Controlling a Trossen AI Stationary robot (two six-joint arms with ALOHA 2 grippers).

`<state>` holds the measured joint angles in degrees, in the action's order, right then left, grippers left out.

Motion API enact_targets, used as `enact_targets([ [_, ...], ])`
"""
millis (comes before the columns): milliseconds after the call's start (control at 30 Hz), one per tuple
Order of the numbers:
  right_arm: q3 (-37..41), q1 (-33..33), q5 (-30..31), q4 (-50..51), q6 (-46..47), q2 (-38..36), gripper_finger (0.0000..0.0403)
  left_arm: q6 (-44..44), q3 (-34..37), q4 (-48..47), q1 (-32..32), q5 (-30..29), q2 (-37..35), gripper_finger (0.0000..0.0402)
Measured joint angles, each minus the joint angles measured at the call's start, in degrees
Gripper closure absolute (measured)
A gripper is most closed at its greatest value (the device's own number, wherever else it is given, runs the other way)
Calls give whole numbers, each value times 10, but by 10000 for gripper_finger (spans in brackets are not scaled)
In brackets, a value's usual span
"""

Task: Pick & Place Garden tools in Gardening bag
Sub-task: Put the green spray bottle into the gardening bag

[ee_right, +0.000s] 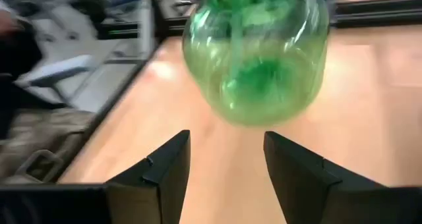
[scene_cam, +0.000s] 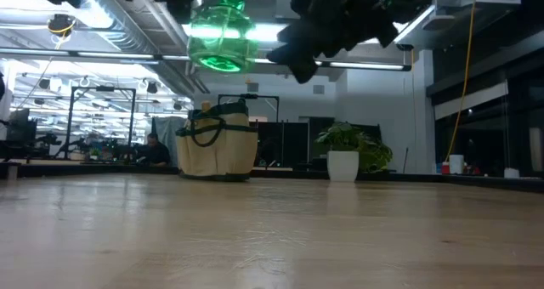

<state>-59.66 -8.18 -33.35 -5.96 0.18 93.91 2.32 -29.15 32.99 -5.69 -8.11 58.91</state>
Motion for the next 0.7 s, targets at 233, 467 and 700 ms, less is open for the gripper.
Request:
enact_targets([
  [233,0,-17,106,79,-33,-24,208,0,-1,-71,47,-134,-108,377],
  [467,0,-49,161,116,-52,-25,208,34,-1,-74,139,-224,-136,377],
  [700,0,-69,206,122,-52,-25,208,14,0,-67,241,-212,-102,374],
])
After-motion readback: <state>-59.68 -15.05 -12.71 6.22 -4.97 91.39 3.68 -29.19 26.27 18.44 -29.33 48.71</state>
